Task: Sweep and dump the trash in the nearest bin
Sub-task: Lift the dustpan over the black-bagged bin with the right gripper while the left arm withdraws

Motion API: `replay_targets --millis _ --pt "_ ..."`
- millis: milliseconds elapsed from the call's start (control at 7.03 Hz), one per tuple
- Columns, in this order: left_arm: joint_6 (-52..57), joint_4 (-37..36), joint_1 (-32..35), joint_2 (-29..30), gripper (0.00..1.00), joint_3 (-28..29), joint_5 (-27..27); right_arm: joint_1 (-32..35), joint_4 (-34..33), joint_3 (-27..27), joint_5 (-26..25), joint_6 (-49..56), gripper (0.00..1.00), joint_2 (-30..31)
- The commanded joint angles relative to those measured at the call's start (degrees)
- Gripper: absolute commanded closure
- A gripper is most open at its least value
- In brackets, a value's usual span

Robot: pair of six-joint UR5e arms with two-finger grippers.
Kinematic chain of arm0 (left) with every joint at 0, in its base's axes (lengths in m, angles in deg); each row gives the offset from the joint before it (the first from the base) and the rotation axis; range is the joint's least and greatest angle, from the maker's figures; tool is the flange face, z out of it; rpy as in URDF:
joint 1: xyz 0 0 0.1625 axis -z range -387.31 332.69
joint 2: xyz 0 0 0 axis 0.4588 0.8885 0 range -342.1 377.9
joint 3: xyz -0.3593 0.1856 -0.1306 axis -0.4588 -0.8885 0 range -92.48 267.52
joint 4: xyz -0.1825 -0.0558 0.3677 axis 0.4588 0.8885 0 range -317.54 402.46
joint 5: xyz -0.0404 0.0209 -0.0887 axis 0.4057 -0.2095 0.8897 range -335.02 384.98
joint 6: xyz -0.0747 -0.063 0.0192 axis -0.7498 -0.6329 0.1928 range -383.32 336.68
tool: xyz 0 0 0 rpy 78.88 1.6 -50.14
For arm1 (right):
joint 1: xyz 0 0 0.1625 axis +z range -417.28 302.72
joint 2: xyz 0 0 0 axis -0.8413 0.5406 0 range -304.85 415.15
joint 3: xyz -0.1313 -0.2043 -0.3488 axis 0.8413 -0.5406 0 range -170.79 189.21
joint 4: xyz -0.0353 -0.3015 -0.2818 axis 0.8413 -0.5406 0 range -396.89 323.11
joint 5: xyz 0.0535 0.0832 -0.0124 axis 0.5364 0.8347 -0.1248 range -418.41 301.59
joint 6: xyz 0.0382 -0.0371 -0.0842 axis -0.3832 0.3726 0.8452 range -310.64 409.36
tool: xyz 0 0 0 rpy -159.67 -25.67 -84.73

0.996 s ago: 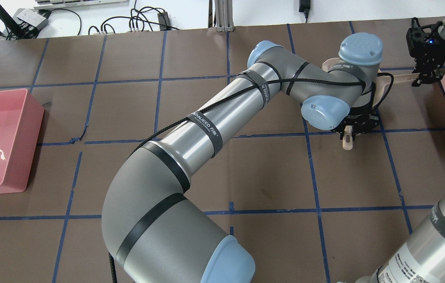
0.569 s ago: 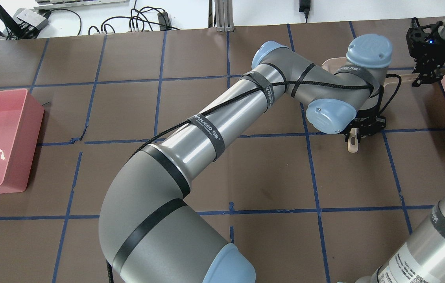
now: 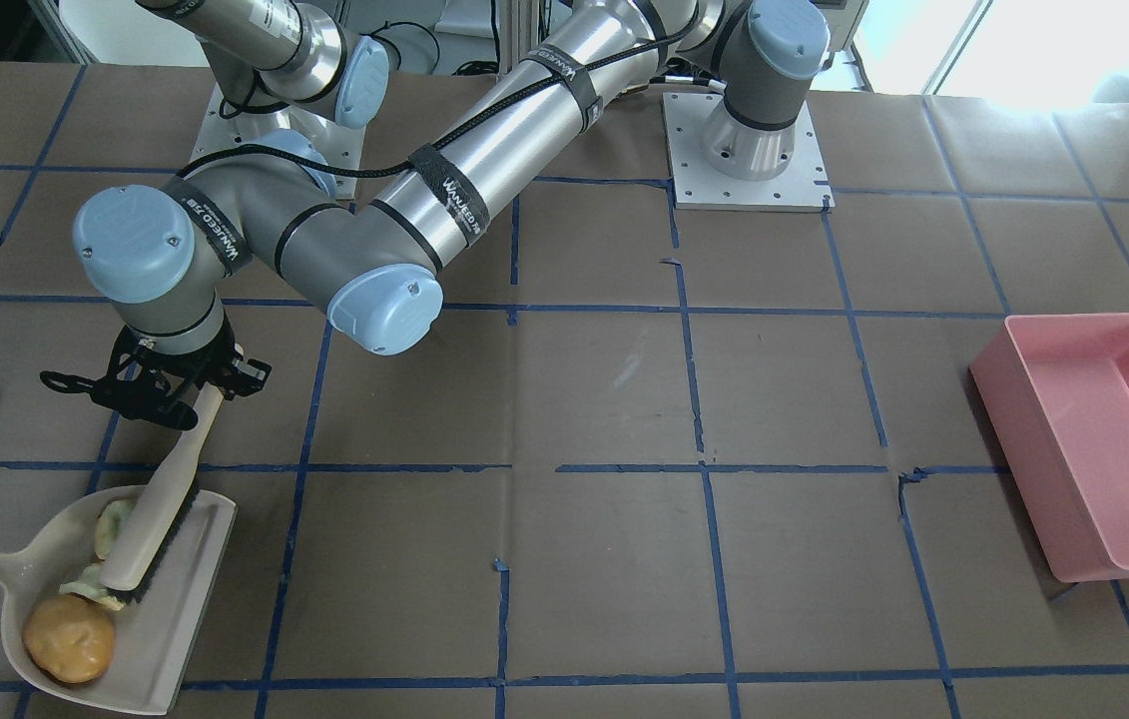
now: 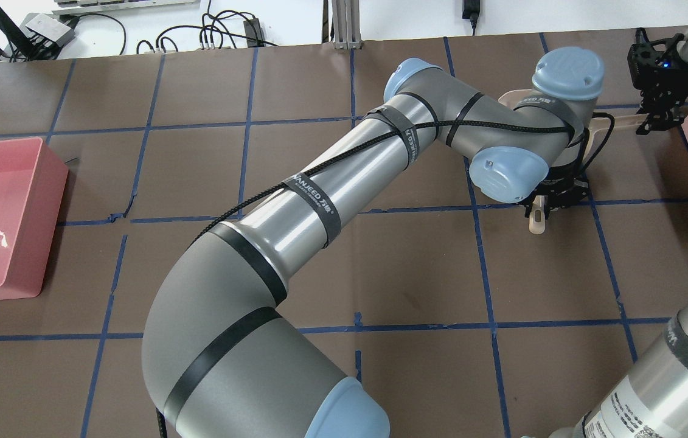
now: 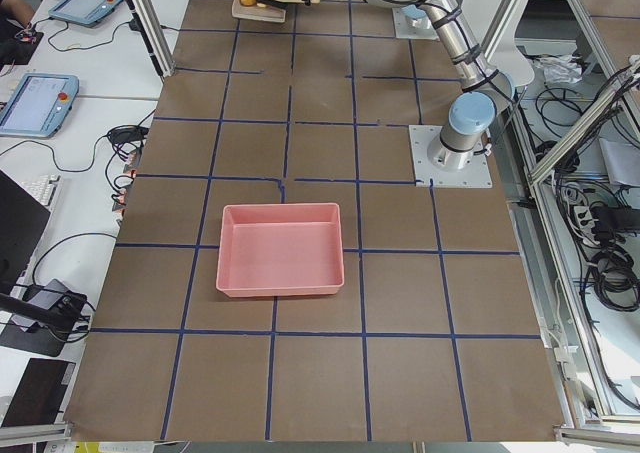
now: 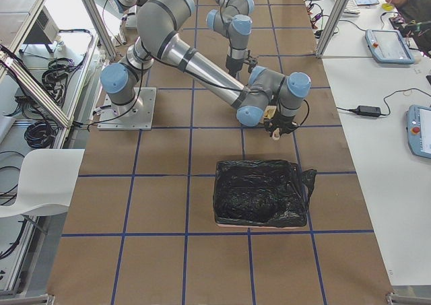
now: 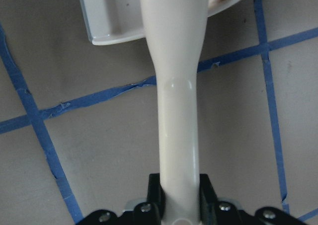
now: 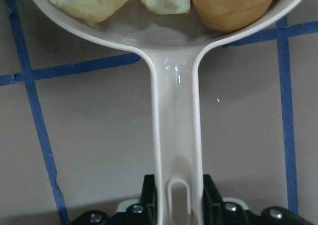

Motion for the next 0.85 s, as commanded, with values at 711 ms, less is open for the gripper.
replay_targets --millis 711 --pt "5.7 -3.6 -9.7 -27.9 1.00 -39.2 -3.8 -0.8 0.4 0.2 4.5 -0.2 0.94 -0.1"
